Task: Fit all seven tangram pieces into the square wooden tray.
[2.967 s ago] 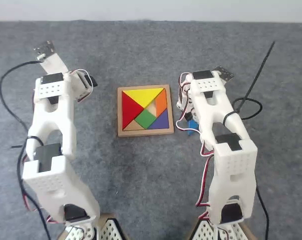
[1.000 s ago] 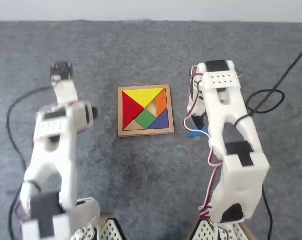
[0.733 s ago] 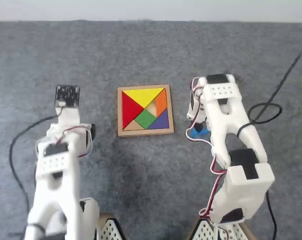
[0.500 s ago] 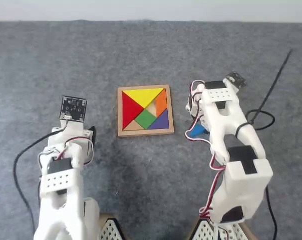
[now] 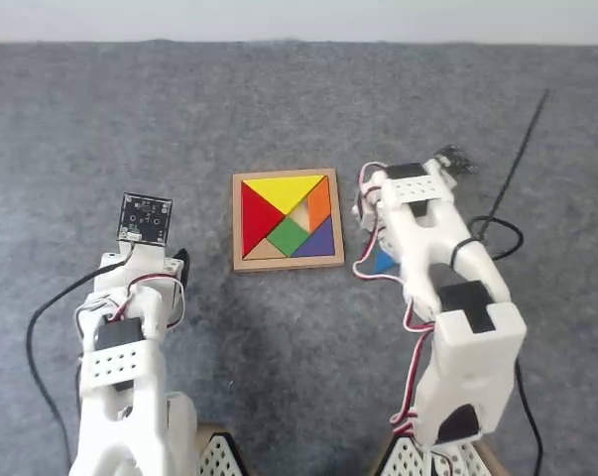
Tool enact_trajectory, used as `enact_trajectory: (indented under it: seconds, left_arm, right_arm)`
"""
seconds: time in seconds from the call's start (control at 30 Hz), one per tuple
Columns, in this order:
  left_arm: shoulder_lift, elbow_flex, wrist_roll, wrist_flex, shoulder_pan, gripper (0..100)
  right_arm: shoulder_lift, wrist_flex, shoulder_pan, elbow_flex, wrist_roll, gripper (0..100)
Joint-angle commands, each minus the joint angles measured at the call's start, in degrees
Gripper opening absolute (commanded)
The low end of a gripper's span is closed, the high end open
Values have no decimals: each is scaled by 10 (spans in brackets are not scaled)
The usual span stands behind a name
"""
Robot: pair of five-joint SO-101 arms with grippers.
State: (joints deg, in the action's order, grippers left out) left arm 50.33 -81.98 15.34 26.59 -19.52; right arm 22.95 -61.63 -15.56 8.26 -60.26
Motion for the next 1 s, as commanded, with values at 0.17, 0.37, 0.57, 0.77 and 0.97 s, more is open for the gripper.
enact_trajectory:
  seconds: [0.17,0.37,0.57,0.77,0.97]
  left_arm:
    - [17,7,6,-11,2,214]
    - [17,7,6,-11,2,214]
    - [17,7,6,-11,2,214]
    - [17,7,6,-11,2,214]
    - [17,7,6,-11,2,214]
  right_arm:
    - [-16,-4,-11,-16,34,361]
    - [12,-4,28,-15,38,303]
    - [15,-4,25,-15,41,134]
    - [18,-36,29,-16,69,129]
    - [19,-97,21,-42,183,133]
